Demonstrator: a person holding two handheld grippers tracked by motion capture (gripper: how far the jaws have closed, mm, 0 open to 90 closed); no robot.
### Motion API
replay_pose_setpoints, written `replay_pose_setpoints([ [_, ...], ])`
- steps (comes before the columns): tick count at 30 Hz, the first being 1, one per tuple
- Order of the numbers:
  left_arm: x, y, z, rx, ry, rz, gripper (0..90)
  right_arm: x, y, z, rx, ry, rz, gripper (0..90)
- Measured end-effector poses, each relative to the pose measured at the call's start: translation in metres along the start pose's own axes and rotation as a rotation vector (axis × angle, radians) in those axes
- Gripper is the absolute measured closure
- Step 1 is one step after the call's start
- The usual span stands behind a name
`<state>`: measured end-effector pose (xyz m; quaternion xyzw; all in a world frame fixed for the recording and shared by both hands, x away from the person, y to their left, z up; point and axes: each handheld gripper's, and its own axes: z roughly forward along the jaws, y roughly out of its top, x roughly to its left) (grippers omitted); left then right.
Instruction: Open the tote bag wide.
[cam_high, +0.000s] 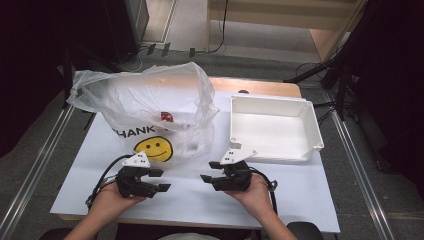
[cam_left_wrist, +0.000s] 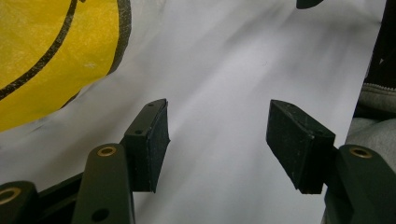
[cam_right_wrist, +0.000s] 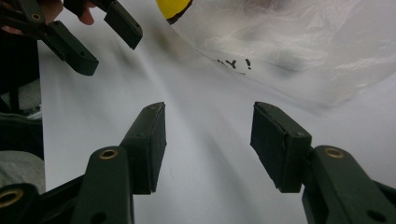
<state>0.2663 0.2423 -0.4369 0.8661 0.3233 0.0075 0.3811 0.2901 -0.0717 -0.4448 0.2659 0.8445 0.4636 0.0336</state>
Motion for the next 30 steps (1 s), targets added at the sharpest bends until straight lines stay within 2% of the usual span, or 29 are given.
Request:
replay_pose_setpoints([
  [9, 0.001, 0.000, -0.002, -0.003, -0.010, 0.005, 39.2, 0.000, 0.000, 0.000, 0.006, 0.002, 0.003, 46.9],
  [11, 0.002, 0.000, -0.002, -0.012, -0.022, -0.003, 38.5, 0.000, 0.000, 0.000, 0.005, 0.002, 0.001, 46.9],
  [15, 0.003, 0.002, -0.003, 0.001, -0.048, -0.018, 37.6, 0.001, 0.000, -0.001, 0.008, 0.007, -0.001, 47.1],
  [16, 0.003, 0.003, -0.002, -0.012, -0.065, -0.019, 37.6, 0.001, 0.000, 0.000, 0.010, 0.008, -0.004, 47.1],
  [22, 0.001, 0.003, -0.002, -0.004, -0.057, -0.002, 37.3, 0.002, 0.000, 0.000, 0.017, 0.013, -0.008, 47.4],
  [24, -0.001, 0.004, -0.004, 0.001, -0.038, 0.025, 39.8, 0.001, 0.001, -0.002, 0.012, 0.015, -0.005, 47.5],
  [27, -0.004, 0.007, -0.007, 0.006, -0.041, 0.033, 45.2, 0.001, 0.002, -0.004, 0.014, 0.016, 0.000, 47.6],
  [30, -0.007, 0.013, -0.016, 0.010, -0.042, 0.032, 53.3, 0.003, 0.009, -0.007, 0.036, 0.013, -0.033, 49.2],
])
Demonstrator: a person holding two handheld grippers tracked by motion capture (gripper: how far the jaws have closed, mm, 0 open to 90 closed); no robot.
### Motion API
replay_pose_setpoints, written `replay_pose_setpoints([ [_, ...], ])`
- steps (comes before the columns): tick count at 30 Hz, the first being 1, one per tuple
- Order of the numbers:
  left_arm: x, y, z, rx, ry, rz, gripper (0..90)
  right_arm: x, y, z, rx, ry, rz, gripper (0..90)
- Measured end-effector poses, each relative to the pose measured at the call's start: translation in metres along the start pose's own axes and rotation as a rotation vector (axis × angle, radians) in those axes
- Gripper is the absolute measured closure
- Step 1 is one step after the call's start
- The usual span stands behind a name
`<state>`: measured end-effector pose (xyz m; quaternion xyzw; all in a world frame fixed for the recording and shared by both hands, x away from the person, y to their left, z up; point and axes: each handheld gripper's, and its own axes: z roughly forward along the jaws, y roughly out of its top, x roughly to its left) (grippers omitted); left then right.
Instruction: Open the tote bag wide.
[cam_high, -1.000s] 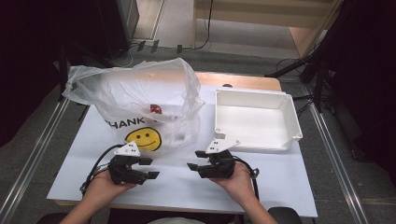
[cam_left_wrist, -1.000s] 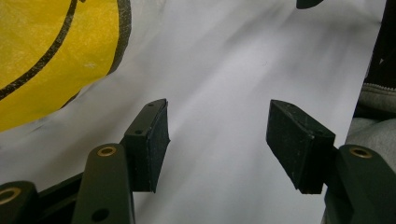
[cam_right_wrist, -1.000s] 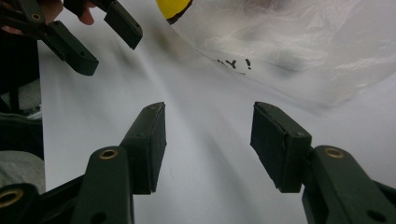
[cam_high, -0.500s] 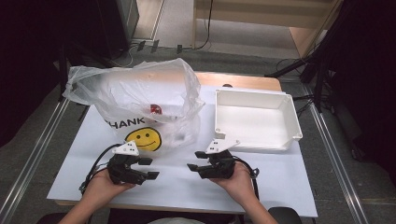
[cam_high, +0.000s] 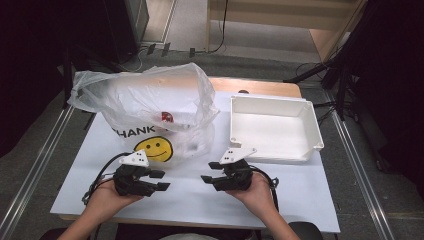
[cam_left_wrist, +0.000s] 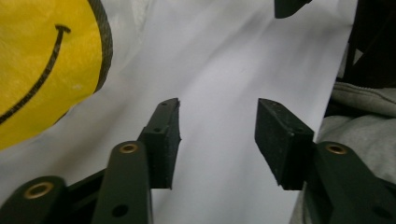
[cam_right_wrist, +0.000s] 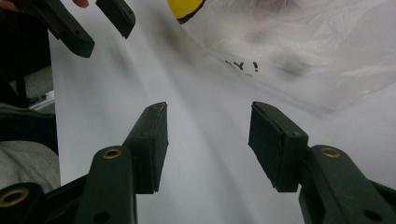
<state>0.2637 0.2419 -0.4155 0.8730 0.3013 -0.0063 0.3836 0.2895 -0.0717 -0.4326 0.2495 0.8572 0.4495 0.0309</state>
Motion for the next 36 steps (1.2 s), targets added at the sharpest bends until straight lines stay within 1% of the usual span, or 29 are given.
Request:
replay_pose_setpoints([
  [2, -0.001, 0.004, -0.007, -0.013, 0.015, 0.005, 54.5, 0.000, 0.003, -0.002, -0.002, 0.003, -0.003, 49.8],
  [3, 0.000, 0.006, -0.011, -0.014, 0.018, 0.006, 55.6, 0.000, 0.006, -0.004, -0.006, 0.011, 0.005, 50.6],
  [6, 0.002, 0.012, -0.022, -0.028, 0.005, -0.023, 59.0, -0.001, 0.015, -0.009, -0.003, 0.021, -0.004, 51.7],
  [8, 0.003, 0.017, -0.031, -0.044, 0.007, -0.024, 61.2, -0.002, 0.022, -0.013, -0.004, 0.024, -0.012, 52.8],
  [9, 0.004, 0.020, -0.037, -0.056, 0.003, -0.024, 62.6, -0.003, 0.026, -0.016, -0.004, 0.026, -0.018, 54.0],
  [11, 0.006, 0.025, -0.044, -0.079, -0.015, -0.039, 64.1, -0.005, 0.036, -0.023, -0.004, 0.022, -0.017, 56.0],
  [14, 0.006, 0.035, -0.056, -0.092, 0.013, -0.018, 68.1, -0.007, 0.049, -0.033, -0.017, 0.027, -0.031, 60.7],
  [17, 0.006, 0.044, -0.065, -0.109, 0.010, -0.016, 72.0, -0.009, 0.061, -0.040, -0.021, 0.043, -0.035, 68.4],
  [20, 0.004, 0.054, -0.074, -0.099, 0.027, 0.003, 75.6, -0.011, 0.073, -0.046, -0.029, 0.054, -0.044, 73.1],
  [21, 0.004, 0.058, -0.077, -0.086, 0.022, -0.005, 75.8, -0.011, 0.077, -0.048, -0.024, 0.056, -0.042, 75.4],
  [22, 0.005, 0.063, -0.080, -0.075, 0.013, -0.024, 77.5, -0.012, 0.087, -0.051, -0.022, 0.063, -0.039, 79.3],
  [23, 0.005, 0.067, -0.083, -0.075, 0.010, -0.025, 77.5, -0.012, 0.087, -0.051, -0.022, 0.063, -0.039, 79.3],
  [24, 0.004, 0.070, -0.086, -0.077, 0.018, -0.014, 81.0, -0.011, 0.091, -0.052, -0.015, 0.066, -0.036, 82.4],
  [25, 0.004, 0.074, -0.090, -0.077, 0.025, -0.011, 81.0, -0.011, 0.096, -0.053, -0.009, 0.070, -0.036, 83.7],
  [26, 0.005, 0.078, -0.093, -0.078, 0.029, -0.016, 84.8, -0.011, 0.106, -0.055, -0.005, 0.073, -0.047, 87.6],
  [27, 0.006, 0.081, -0.096, -0.083, 0.031, -0.016, 84.8, -0.011, 0.106, -0.055, -0.005, 0.073, -0.047, 87.6],
  [28, 0.007, 0.084, -0.099, -0.083, 0.033, -0.019, 87.0, -0.011, 0.110, -0.056, -0.005, 0.075, -0.046, 88.4],
  [29, 0.009, 0.088, -0.102, -0.086, 0.029, -0.030, 88.2, -0.011, 0.115, -0.057, -0.005, 0.077, -0.044, 89.5],
  [30, 0.010, 0.092, -0.106, -0.095, 0.043, -0.036, 88.2, -0.011, 0.119, -0.057, -0.009, 0.082, -0.043, 89.6],
  [32, 0.011, 0.099, -0.113, -0.113, 0.048, -0.038, 88.6, -0.011, 0.128, -0.058, -0.009, 0.076, -0.056, 90.0],
  [35, 0.013, 0.112, -0.125, -0.130, 0.072, -0.019, 88.6, -0.010, 0.142, -0.058, -0.015, 0.068, -0.080, 90.0],
  [36, 0.014, 0.115, -0.128, -0.135, 0.084, -0.005, 88.2, -0.010, 0.147, -0.058, -0.010, 0.063, -0.085, 90.0],
])
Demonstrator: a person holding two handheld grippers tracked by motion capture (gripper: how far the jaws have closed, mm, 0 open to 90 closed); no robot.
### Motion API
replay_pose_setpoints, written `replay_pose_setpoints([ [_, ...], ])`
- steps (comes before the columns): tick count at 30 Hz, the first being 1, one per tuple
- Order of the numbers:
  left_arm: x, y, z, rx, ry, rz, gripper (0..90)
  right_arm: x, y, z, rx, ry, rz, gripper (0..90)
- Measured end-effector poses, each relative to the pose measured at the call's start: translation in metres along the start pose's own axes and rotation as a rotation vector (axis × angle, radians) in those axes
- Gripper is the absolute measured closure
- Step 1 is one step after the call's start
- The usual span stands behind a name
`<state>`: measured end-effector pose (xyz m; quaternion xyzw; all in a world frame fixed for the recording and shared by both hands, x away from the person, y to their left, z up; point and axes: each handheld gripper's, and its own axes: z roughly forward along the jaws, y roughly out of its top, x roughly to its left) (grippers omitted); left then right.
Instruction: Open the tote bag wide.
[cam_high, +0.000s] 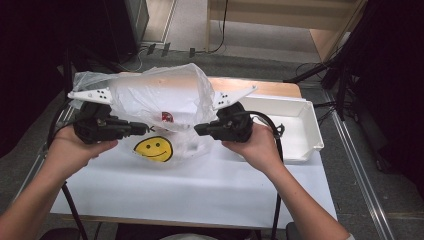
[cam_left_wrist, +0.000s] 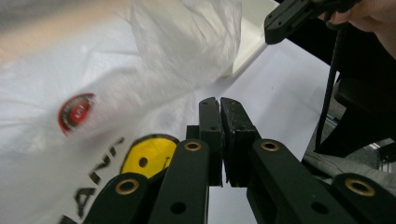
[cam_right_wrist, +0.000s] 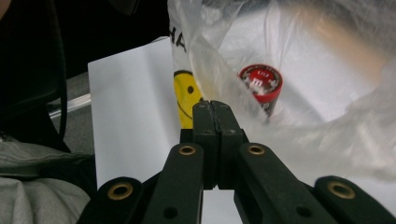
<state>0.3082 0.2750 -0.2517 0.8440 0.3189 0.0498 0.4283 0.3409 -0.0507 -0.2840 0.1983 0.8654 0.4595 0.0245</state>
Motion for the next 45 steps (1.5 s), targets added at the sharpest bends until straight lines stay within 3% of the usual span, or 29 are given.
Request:
replay_pose_setpoints([
  [2, 0.003, 0.008, -0.005, -0.006, 0.017, 0.026, 87.7, -0.003, 0.016, -0.001, -0.012, 0.004, -0.013, 90.0],
  [7, 0.019, 0.029, -0.013, -0.005, 0.048, 0.012, 87.5, -0.006, 0.040, 0.002, -0.025, -0.001, -0.033, 90.0],
  [8, 0.022, 0.031, -0.014, -0.004, 0.048, 0.006, 87.2, -0.008, 0.052, 0.007, -0.026, -0.006, -0.042, 90.0],
  [17, 0.052, 0.065, -0.014, 0.014, 0.123, -0.007, 87.3, -0.015, 0.096, 0.036, -0.016, -0.031, -0.095, 90.0],
  [26, 0.092, 0.090, -0.005, 0.008, 0.185, -0.048, 87.6, -0.032, 0.128, 0.065, -0.014, -0.041, -0.055, 90.0],
  [30, 0.101, 0.090, 0.011, 0.036, 0.200, -0.046, 87.7, -0.039, 0.134, 0.081, 0.003, -0.068, -0.060, 90.0],
  [31, 0.103, 0.089, 0.014, 0.041, 0.198, -0.050, 87.7, -0.045, 0.133, 0.090, 0.014, -0.079, -0.041, 90.0],
  [33, 0.107, 0.084, 0.020, 0.039, 0.190, -0.066, 87.7, -0.049, 0.131, 0.094, 0.019, -0.076, -0.036, 90.0],
  [34, 0.109, 0.081, 0.022, 0.042, 0.189, -0.069, 87.6, -0.055, 0.127, 0.101, 0.024, -0.075, -0.006, 90.0],
  [41, 0.116, 0.063, 0.040, 0.067, 0.190, -0.085, 87.6, -0.066, 0.118, 0.119, 0.060, -0.108, 0.004, 90.0],
  [45, 0.119, 0.055, 0.045, 0.081, 0.224, -0.090, 87.6, -0.071, 0.113, 0.125, 0.061, -0.125, 0.029, 90.0],
])
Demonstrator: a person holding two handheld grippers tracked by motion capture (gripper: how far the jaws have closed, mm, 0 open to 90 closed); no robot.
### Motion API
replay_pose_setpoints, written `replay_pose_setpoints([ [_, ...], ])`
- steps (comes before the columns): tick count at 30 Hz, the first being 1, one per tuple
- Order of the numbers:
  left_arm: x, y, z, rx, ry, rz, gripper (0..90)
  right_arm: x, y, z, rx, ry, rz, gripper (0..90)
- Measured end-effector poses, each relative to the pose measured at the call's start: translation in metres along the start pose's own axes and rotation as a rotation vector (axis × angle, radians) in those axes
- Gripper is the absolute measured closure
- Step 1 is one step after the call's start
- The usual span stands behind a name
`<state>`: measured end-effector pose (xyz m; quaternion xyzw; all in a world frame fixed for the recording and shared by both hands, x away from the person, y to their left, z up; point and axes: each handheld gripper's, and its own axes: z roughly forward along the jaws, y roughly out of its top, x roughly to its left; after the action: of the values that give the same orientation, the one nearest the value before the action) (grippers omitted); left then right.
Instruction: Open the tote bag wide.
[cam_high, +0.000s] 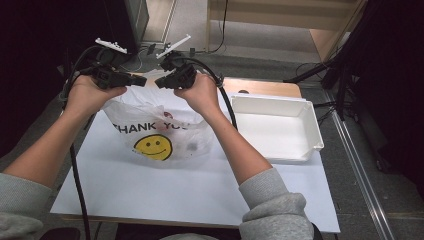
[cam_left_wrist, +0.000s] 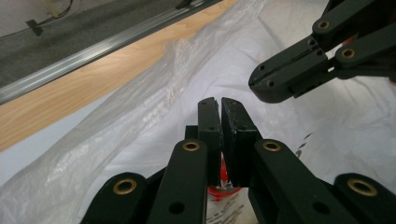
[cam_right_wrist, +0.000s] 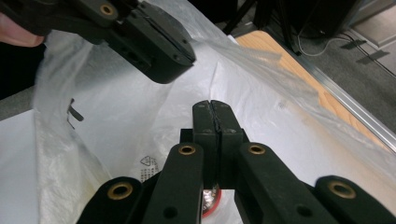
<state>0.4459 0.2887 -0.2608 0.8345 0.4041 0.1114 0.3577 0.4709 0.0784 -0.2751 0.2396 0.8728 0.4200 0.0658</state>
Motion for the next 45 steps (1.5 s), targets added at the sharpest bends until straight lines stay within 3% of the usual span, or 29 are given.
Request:
replay_pose_setpoints([
  [7, 0.008, -0.015, 0.011, 0.024, 0.005, -0.026, 87.6, -0.010, -0.011, 0.015, 0.006, -0.024, 0.049, 89.9],
  [16, 0.018, -0.034, 0.019, 0.040, 0.010, -0.054, 87.1, -0.021, -0.023, 0.019, -0.018, -0.035, 0.097, 90.0],
  [25, 0.023, -0.049, 0.022, 0.040, 0.003, -0.085, 87.2, -0.024, -0.033, 0.027, -0.015, -0.045, 0.117, 90.0],
  [29, 0.025, -0.056, 0.025, 0.051, 0.001, -0.093, 87.2, -0.025, -0.044, 0.036, 0.025, -0.047, 0.124, 90.0],
  [37, 0.030, -0.066, 0.030, 0.064, 0.000, -0.116, 87.2, -0.029, -0.059, 0.043, 0.042, -0.050, 0.146, 90.0],
  [45, 0.030, -0.075, 0.036, 0.057, -0.008, -0.118, 87.2, -0.032, -0.072, 0.049, 0.046, -0.049, 0.166, 90.0],
])
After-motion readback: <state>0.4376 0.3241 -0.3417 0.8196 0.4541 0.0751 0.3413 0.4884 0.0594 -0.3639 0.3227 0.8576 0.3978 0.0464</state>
